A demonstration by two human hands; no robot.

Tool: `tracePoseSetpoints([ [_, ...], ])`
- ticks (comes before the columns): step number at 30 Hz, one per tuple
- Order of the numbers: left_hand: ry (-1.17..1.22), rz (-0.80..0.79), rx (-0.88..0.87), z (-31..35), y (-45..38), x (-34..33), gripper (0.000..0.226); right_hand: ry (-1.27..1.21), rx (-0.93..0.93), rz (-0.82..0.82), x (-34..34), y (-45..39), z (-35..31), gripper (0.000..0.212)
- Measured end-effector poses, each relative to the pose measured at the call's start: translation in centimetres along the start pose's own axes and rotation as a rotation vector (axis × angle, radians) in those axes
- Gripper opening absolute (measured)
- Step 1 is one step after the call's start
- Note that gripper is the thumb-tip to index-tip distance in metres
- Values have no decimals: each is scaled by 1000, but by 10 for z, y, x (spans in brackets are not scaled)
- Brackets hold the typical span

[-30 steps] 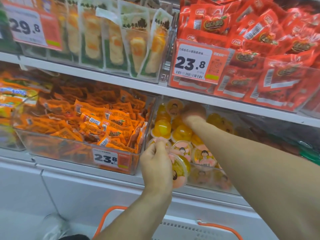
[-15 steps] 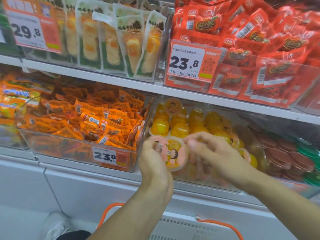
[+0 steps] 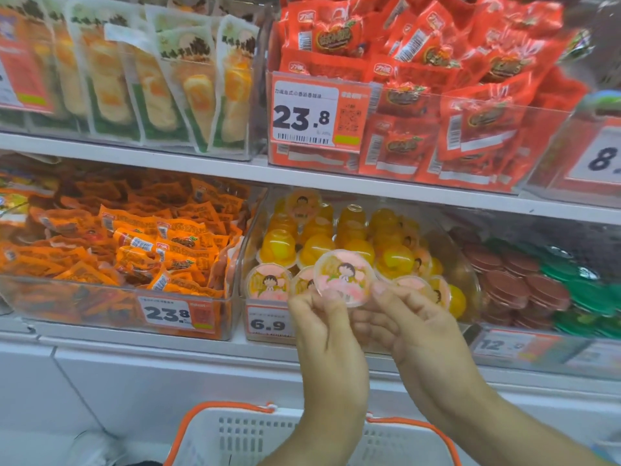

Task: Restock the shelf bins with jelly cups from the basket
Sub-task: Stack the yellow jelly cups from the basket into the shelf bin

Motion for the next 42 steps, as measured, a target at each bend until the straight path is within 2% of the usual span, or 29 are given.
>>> tracePoseSetpoints([
  [5, -6, -121, 41, -17, 13, -15, 30, 72, -30, -3, 4, 9, 9, 39],
  [11, -44, -168, -161, 3, 8, -20, 21, 86, 82, 46, 9, -3, -21, 30],
  [14, -101, -169, -271, 16, 7, -19, 9, 210, 196, 64, 7, -20, -40, 20],
  [17, -128, -156, -256, 12, -1, -16, 6, 427, 309, 139, 2, -58, -54, 14],
  [22, -170, -167, -178, 0, -8, -14, 14, 635, 280, 309, -3, -138, -46, 9],
  [25, -174, -177, -166, -2, -6, -16, 17, 818, 276, 319, -24, -162, -46, 5],
  [27, -167, -190, -161, -2, -4, -18, 16, 921, 313, 307, -39, -172, -46, 15],
  [30, -169, -205, -171, 0, -2, -20, 20, 976, 319, 308, -52, -181, -43, 19],
  [33, -137, -211, -174, 7, 0, -19, 17, 1037, 245, 274, -55, -186, -32, 24],
  [36, -127, -197, -174, 8, -2, -18, 16, 1152, 258, 351, -49, -187, -35, 12],
  [42, -156, -180, -182, 1, -2, -16, 19, 1157, 237, 389, -47, -189, -36, 17],
])
Point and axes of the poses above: each hand's wrist, its own y-axis away from the middle knuckle, its own x-axis out of the back of the hand, z = x × y, the point moved 10 cm from there along -y, towards the middle knuckle, and after that the axes turned 12 degrees about z, right-handed, at the moved point
